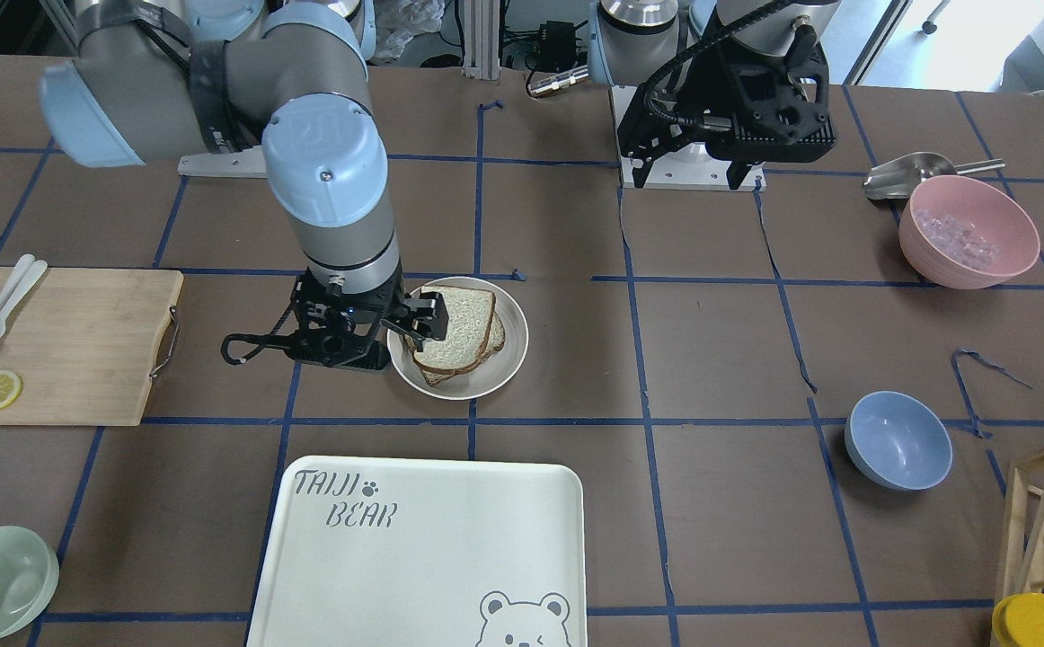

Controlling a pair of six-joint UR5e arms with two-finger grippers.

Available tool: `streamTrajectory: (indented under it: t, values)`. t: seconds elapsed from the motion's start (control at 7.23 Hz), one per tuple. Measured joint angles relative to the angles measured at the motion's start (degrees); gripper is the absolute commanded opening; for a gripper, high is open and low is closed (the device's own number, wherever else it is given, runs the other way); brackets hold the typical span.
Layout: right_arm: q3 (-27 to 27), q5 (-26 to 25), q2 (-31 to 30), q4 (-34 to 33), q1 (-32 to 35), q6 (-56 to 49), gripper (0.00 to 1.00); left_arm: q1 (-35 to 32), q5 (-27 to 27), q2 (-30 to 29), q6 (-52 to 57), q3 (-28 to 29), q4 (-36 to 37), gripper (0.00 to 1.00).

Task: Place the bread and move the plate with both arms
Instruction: 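Reach the left gripper to the plate rim while the right gripper rises away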

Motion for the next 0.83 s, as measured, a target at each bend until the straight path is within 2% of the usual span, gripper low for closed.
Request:
streamTrajectory:
  t: [0.28,0.55,0.83]
  values:
    - [0.02,-1.34,-3.24,4.03,-3.60,-10.28,1.00,-0.22,-0.35,-0.67,-0.38,-6.10,7.66,1.00]
    - [0.45,-1.08,-4.96,4.72,-4.88,-17.17,1.00,-0.82,-0.50,-0.79,-1.34,-15.53,18.76,1.00]
    - [0.63,-1.34,-6.83,5.60,-7.02,-22.09,1.00,-3.55,-0.47,-1.96,-4.34,-22.27,24.44,1.00]
